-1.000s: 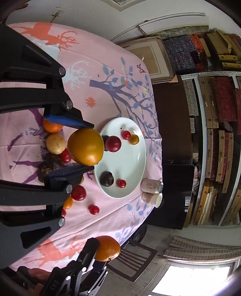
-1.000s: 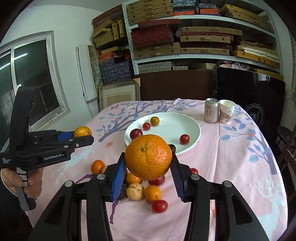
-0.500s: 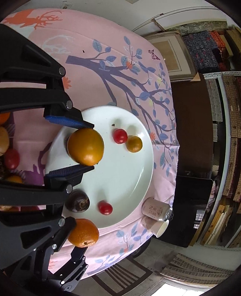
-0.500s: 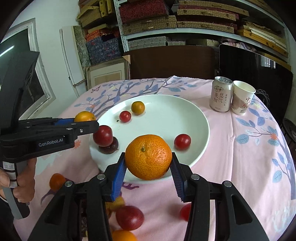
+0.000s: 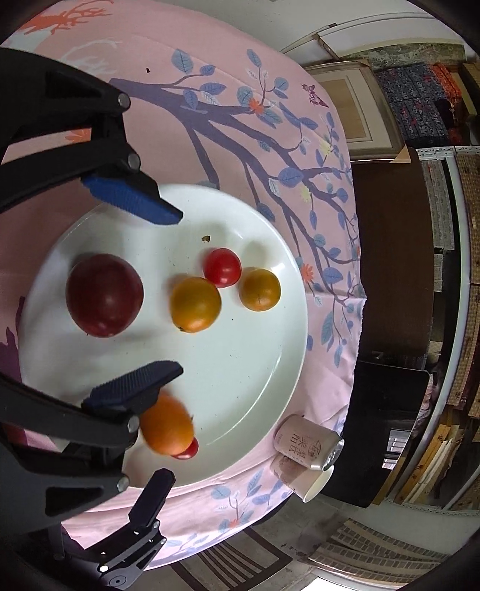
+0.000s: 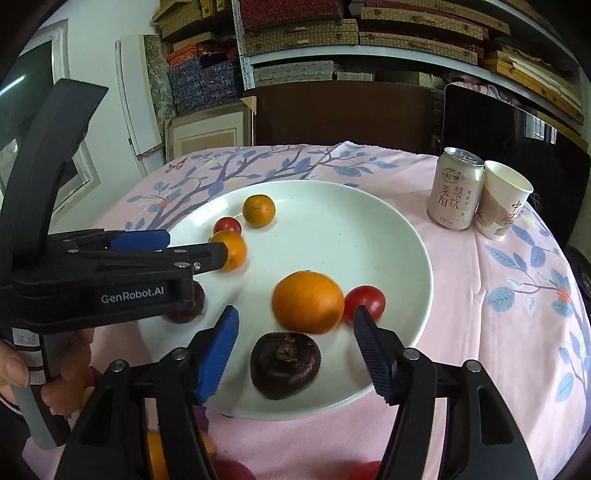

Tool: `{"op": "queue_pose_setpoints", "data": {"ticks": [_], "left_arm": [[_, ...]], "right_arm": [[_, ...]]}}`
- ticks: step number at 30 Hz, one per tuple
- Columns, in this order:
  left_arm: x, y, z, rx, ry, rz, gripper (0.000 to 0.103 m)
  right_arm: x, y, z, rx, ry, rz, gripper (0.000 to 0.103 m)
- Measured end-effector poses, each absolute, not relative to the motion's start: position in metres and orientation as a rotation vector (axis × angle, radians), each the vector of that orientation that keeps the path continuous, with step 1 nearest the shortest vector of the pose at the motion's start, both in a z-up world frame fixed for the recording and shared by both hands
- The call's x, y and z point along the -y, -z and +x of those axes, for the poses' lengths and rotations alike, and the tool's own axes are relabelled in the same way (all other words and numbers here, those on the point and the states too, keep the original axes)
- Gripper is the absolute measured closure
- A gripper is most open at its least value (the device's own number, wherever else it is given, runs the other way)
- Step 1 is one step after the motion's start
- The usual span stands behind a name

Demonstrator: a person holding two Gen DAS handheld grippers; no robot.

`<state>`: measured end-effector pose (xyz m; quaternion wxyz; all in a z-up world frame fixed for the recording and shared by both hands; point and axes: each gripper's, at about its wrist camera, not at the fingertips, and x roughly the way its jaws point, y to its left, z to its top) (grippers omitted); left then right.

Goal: Organize fruits
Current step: 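Lower the mandarin and yellow tomato onto the white plate, opening both tools, then grasp a red tomato with the right tool while the left tool grasps a mandarin orange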

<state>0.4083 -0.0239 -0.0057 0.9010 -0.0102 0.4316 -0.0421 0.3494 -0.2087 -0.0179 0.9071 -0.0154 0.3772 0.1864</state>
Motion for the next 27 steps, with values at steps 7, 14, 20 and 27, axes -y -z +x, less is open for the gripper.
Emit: {"op": "queue_pose_setpoints", "data": {"ticks": [7,14,20,27], "left_arm": [[0.011,-0.019,0.376,-0.848,0.082,-0.052,0.021],[-0.007,-0.028,0.322,-0.83,0.068,-0.051,0.018],[-0.014,-0.023,0.273,-0.835,0.081,-0.017,0.018],[-0.03,-0.01,0.225,-0.84,0.074,0.006,0.018]], "right_arm": [[0.229,0.005,0.328,-0.79,-0.376,0.027,0.037],[0.252,-0.003,0.286,-0.788,-0.359,0.056,0.035],[0.262,-0.006,0.24,-0.78,-0.353,0.059,0.032],[0.264,0.004,0.197,-0.803,-0.367,0.054,0.03]]}}
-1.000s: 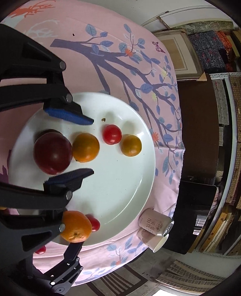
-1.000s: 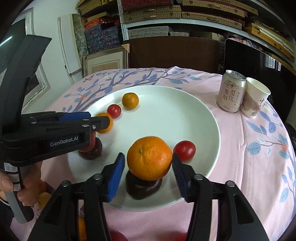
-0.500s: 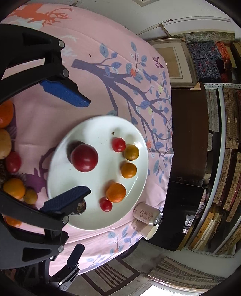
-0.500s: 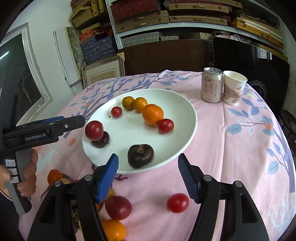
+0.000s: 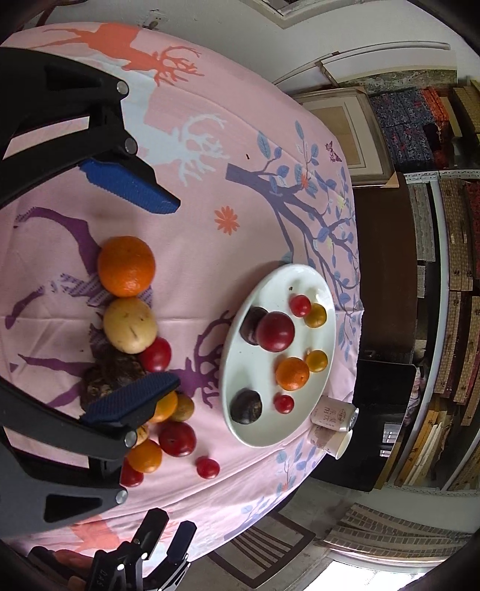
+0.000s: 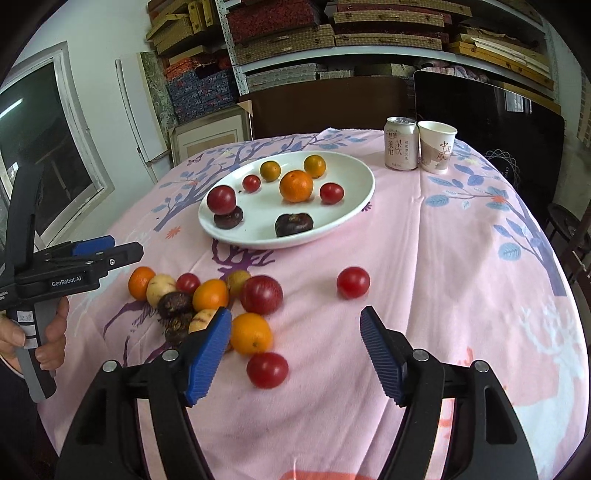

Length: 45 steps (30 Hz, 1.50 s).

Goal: Organize fruits
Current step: 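Grasp a red tomato with the right tool while the left tool grasps a mandarin orange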

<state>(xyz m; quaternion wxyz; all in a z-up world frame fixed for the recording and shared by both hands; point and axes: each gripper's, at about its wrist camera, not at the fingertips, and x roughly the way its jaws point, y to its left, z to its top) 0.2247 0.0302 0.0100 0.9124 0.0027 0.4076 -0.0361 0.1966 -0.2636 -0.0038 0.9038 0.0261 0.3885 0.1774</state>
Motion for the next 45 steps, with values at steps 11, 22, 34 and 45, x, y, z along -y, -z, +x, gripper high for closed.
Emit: {"op": "queue_pose_setpoints", "data": {"ticks": [11,22,34,45], "left_arm": [[-0.058,0.01,0.19,-0.865,0.041,-0.014,0.018],[-0.058,0.019,0.19,-0.89,0.042,0.037,0.018],[-0.053,0.045,0.221,-0.957,0.014,0.112,0.018],[-0.034,0.052,0.244,-0.949,0.05,0.188,0.06]], "right_arm": [[0.247,0.023,0.168,-0.849,-0.386,-0.027,0.03],[0.218,0.049,0.191,-0.94,-0.358,-0.149,0.045],[0.236,0.053,0.2,-0.922,-0.41,0.005,0.072],[0.242,0.053,0.202,-0.927,-0.434,0.056,0.072]]}}
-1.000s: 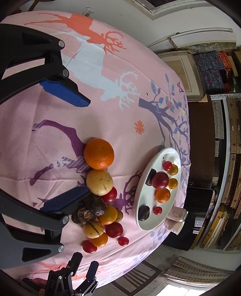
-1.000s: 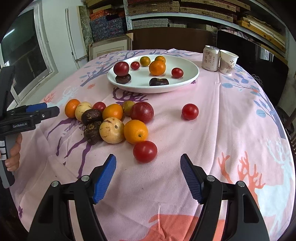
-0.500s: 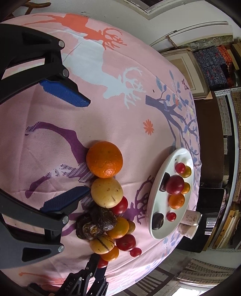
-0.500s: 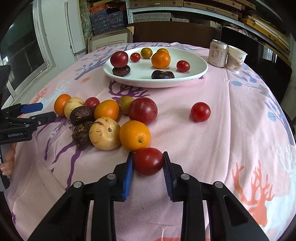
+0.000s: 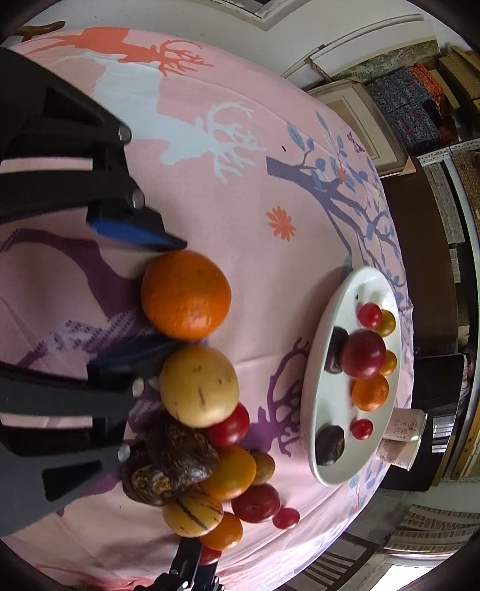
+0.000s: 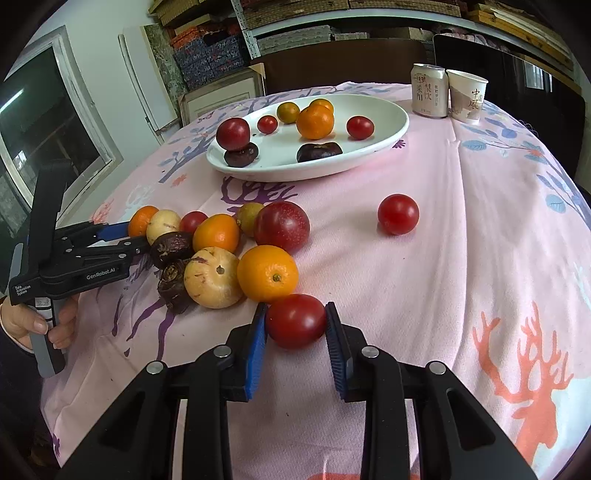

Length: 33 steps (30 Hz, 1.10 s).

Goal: Organize fruits
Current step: 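Grasp a red tomato with the right tool while the left tool grasps a mandarin orange, then carry the red tomato and mandarin onto the white plate and open both tools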

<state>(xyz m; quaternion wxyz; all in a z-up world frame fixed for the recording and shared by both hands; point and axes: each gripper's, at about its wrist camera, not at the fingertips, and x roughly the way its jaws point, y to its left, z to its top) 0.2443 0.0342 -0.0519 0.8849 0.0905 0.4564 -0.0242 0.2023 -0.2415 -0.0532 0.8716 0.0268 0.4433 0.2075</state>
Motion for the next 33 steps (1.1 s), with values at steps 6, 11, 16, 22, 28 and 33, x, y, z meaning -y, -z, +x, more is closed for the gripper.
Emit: {"op": "queue_pose_setpoints", "data": {"ticks": [6,11,16,22,28,33], "left_arm": [[-0.037,0.045,0.235,-0.967,0.048,0.142,0.06],[-0.044,0.013,0.221,-0.907,0.053,0.101,0.06],[-0.036,-0.025,0.216,-0.825,0.103,0.045,0.06],[0.001,-0.038,0.241,-0.817,0.186,0.084,0.06],[0.029,-0.013,0.288,-0.892,0.216,0.105,0.06],[0.039,0.001,0.329,-0.917,0.215,0.119,0.06]], "right_arm": [[0.243,0.043,0.196,-0.889,-0.428,0.044,0.072],[0.253,0.011,0.186,-0.78,-0.407,0.058,0.072],[0.258,-0.029,0.183,-0.641,-0.393,0.035,0.072],[0.242,-0.053,0.205,-0.578,-0.415,-0.021,0.072],[0.228,-0.048,0.24,-0.605,-0.43,-0.066,0.072],[0.224,-0.036,0.275,-0.636,-0.422,-0.108,0.072]]}}
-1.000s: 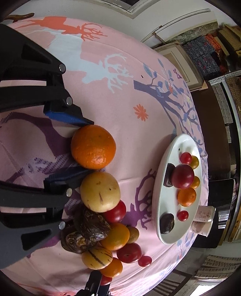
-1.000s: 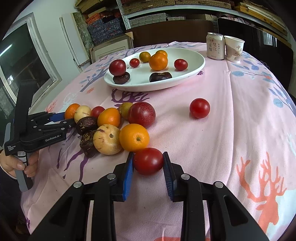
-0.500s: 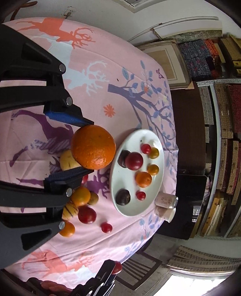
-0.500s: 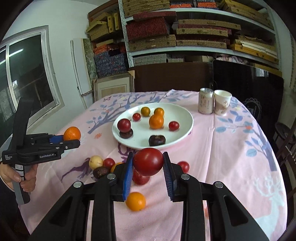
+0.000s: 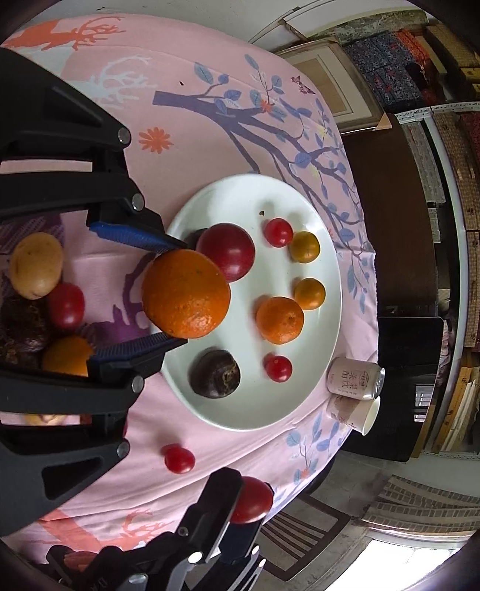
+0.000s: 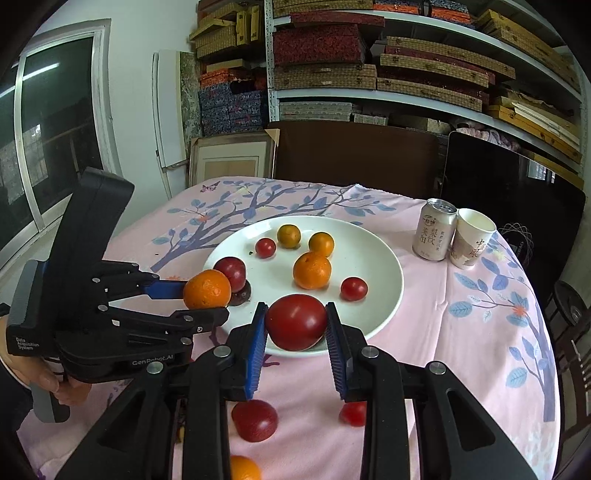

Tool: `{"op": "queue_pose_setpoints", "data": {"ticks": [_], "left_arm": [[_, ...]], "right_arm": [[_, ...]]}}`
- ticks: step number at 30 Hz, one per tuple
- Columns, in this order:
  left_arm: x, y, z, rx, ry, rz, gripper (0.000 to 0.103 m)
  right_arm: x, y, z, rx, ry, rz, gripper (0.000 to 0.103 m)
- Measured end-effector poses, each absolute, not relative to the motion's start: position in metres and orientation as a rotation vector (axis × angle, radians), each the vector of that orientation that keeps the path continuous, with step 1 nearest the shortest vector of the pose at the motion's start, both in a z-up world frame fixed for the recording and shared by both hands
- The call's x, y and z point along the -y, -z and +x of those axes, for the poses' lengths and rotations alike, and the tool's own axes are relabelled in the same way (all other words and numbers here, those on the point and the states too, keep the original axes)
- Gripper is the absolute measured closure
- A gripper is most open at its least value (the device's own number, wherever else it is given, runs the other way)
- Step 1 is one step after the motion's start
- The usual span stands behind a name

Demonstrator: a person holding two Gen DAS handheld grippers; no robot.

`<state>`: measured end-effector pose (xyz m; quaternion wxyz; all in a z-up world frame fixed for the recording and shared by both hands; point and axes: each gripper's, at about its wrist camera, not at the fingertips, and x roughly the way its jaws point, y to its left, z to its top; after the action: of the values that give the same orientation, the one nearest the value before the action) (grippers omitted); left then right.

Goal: Organize fruits
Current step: 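Carry the red tomato and mandarin onto the white plate and open both tools, then grasp a mandarin with the right tool while the left tool grasps a pale yellow fruit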

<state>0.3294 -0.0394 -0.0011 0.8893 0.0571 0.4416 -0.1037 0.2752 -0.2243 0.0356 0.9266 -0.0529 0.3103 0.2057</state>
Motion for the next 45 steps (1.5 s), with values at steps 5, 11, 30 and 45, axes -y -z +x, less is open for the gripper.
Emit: {"op": "queue_pose_setpoints", "data": {"ticks": [5,11,30,45], "left_arm": [[0.044,0.009,0.369,-0.911,0.193,0.137,0.059],[0.029,0.006,0.398,-0.885,0.173,0.05,0.026],[0.01,-0.011,0.312,-0.84,0.107,0.072,0.023],[-0.016,0.006,0.223,-0.861,0.066,0.042,0.018]], "right_arm": [[0.22,-0.019,0.308,-0.669,-0.415,-0.132,0.072],[0.213,0.008,0.343,-0.727,-0.405,-0.133,0.06],[0.262,-0.003,0.292,-0.753,-0.341,0.027,0.044],[0.234,0.02,0.199,-0.853,-0.407,-0.091,0.036]]}}
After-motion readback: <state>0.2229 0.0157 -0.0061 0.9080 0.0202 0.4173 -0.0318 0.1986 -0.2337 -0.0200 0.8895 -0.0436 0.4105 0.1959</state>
